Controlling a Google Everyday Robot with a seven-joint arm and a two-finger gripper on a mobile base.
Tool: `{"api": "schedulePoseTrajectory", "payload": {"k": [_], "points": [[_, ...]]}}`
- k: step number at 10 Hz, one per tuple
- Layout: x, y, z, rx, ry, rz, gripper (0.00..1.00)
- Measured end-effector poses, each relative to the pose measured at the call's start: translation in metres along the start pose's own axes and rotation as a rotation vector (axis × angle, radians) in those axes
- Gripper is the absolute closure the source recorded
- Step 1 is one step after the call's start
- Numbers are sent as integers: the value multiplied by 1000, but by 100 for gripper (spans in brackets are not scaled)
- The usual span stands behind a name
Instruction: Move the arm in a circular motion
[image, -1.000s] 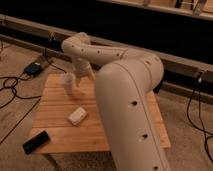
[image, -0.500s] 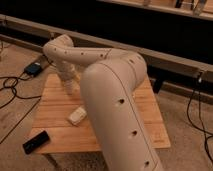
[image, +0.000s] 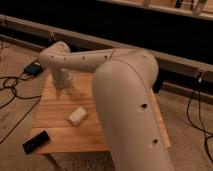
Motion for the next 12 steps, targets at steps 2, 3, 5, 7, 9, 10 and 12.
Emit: {"api": "schedulePoseTrajectory", "payload": {"k": [2,3,5,7,9,10,12], "points": [[27,-22,-1,-2,-1,57,35],[37,-35,-2,0,-5,90,35],[49,-65,-2,11,-9,157,35],[49,-102,0,41,-19,223,35],[36,-129,2,60,-33,263,35],[25,-137,4,67,-40,264,35],[7,-142,4,73,-48,252,35]]}}
